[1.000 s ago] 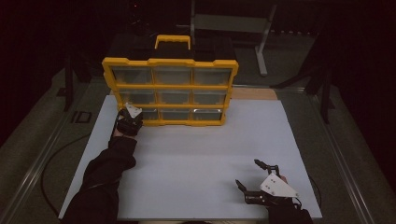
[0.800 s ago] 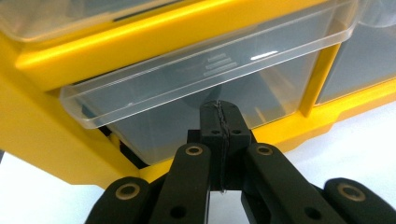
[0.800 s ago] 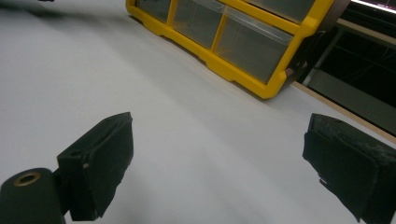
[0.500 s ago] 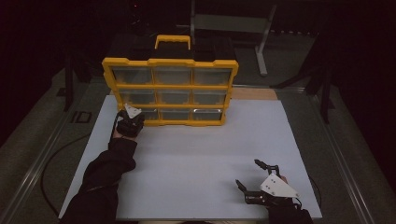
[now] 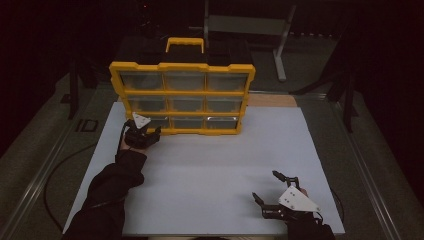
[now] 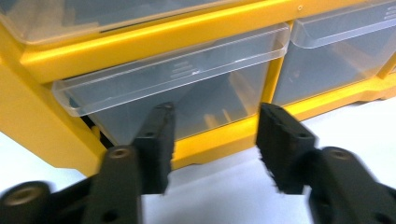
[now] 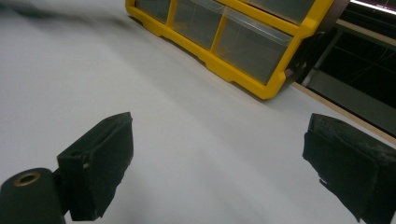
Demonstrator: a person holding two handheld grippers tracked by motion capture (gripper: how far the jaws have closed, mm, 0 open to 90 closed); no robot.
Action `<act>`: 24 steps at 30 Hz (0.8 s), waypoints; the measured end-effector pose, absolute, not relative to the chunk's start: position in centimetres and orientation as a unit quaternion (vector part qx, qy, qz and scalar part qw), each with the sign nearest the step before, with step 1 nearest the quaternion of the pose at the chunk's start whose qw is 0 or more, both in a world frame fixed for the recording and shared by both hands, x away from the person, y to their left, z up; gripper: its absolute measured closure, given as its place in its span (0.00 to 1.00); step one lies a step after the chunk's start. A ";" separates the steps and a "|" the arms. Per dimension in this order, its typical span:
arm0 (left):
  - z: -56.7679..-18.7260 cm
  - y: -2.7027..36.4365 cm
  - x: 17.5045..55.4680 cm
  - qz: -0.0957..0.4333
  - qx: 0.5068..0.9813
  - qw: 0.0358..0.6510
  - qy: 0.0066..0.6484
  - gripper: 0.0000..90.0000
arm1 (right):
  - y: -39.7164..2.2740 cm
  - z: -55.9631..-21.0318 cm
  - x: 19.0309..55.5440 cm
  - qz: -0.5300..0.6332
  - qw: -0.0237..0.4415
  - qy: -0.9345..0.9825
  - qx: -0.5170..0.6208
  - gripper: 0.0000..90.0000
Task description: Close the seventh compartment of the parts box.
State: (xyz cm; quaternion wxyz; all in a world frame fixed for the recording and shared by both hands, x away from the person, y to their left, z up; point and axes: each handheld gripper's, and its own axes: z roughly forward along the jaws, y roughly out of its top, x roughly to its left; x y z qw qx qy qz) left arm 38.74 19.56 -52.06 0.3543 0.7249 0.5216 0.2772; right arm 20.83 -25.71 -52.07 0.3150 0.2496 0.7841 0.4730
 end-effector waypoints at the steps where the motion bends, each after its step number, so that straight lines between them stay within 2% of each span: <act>1: -52.1 19.5 38.7 0.276 0.726 0.352 0.522 0.48 | -25.7 -52.1 20.8 0.473 0.315 0.784 0.249 0.10; 15: -52.1 19.0 38.5 0.268 0.736 0.335 0.524 0.22 | -25.7 -52.1 20.8 0.473 0.315 0.784 0.249 0.10; 24: -52.4 19.3 38.5 0.236 0.742 0.349 0.522 0.06 | -25.7 -52.1 20.8 0.473 0.315 0.785 0.248 0.10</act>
